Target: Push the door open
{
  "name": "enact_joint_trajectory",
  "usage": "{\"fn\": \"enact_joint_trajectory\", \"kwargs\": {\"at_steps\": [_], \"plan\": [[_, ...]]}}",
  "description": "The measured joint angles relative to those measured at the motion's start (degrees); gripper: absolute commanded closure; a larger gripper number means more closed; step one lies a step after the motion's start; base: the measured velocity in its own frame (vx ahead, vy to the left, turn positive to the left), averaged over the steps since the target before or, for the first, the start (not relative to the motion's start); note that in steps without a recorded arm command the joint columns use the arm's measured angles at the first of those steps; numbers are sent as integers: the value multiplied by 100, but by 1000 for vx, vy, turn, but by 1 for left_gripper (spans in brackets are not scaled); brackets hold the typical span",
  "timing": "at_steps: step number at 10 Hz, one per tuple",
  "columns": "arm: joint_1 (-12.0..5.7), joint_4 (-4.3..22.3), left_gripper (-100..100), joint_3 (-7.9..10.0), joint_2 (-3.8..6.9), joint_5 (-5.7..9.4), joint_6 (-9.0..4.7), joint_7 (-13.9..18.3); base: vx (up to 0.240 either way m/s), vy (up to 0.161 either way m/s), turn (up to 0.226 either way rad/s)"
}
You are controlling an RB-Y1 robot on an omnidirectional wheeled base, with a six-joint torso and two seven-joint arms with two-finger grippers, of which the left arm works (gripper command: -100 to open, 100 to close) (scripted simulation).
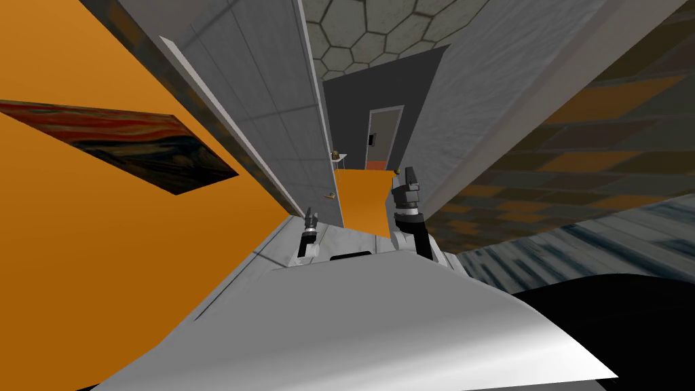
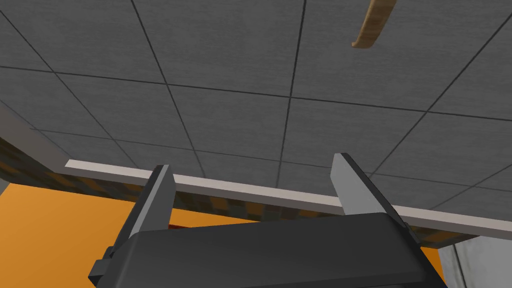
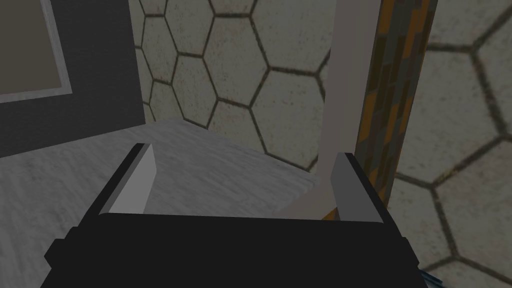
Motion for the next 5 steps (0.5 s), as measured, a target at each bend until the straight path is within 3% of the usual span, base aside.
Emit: {"fn": "enact_joint_trajectory", "kwargs": {"at_steps": [3,5], "plan": [[-165,419,-100,-24,19,-3,-115,-27,42,66,-147],[-339,828,-100,-45,10,-8,-238,-57,44,116,-157]]}}
